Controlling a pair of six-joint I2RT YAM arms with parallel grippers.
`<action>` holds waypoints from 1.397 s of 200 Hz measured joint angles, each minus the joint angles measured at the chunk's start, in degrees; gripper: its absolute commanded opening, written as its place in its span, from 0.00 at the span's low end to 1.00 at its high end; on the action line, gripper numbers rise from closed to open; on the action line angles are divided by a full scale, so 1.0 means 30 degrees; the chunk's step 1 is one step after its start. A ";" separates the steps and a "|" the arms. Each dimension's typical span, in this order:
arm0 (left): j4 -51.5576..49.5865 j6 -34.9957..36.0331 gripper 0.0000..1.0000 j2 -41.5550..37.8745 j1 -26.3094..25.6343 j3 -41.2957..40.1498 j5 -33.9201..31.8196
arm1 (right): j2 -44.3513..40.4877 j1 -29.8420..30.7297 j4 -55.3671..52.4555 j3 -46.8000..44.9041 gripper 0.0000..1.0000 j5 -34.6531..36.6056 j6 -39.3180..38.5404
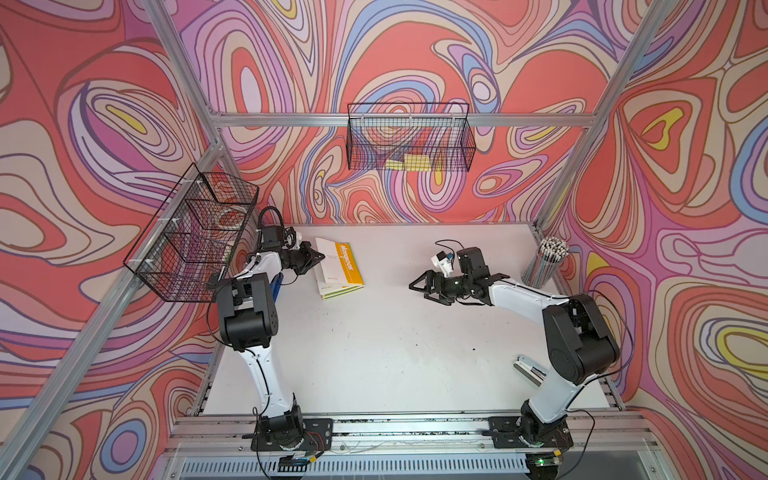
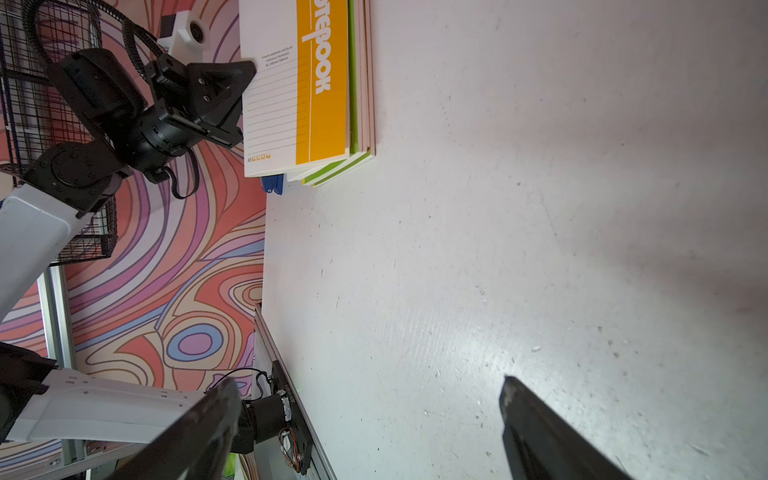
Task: Close the notebook
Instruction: Place the notebook at the notebook.
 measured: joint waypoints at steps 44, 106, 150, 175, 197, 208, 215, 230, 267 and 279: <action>-0.0459 0.0430 0.00 0.0605 0.0036 0.0328 -0.0488 | 0.0044 0.0000 0.0066 0.0000 0.98 -0.0015 0.0007; -0.0648 0.0780 0.00 0.0896 0.0087 0.0350 -0.1180 | 0.0619 0.0000 0.0474 0.0000 0.98 -0.0168 0.0095; -0.0656 0.0845 0.00 0.0896 0.0095 0.0357 -0.1282 | 0.1064 0.0000 0.0583 0.0000 0.98 -0.0306 0.0175; -0.0656 0.0852 0.00 0.0896 0.0095 0.0357 -0.1297 | 0.1064 0.0000 0.0685 0.0000 0.98 -0.0313 0.0240; -0.0678 0.0867 0.00 0.0903 0.0087 0.0423 -0.1421 | 0.1064 0.0000 0.0743 0.0000 0.98 -0.0321 0.0291; -0.0714 0.0896 0.00 0.0933 0.0095 0.0546 -0.1450 | 0.1064 0.0000 0.0743 0.0000 0.98 -0.0328 0.0291; -0.0714 0.0903 0.00 0.0947 0.0095 0.0612 -0.1501 | 0.1064 0.0000 0.0750 0.0000 0.98 -0.0328 0.0299; -0.0721 0.0911 0.00 0.0991 0.0095 0.0743 -0.1574 | 0.1064 0.0000 0.0794 0.0000 0.98 -0.0321 0.0313; -0.1042 0.1093 0.04 0.1224 0.0095 0.1078 -0.1851 | 0.1064 0.0000 0.0867 0.0000 0.98 -0.0328 0.0393; -0.1231 0.1209 0.05 0.1297 0.0095 0.1188 -0.1960 | 0.1064 0.0000 0.0874 0.0000 0.98 -0.0321 0.0430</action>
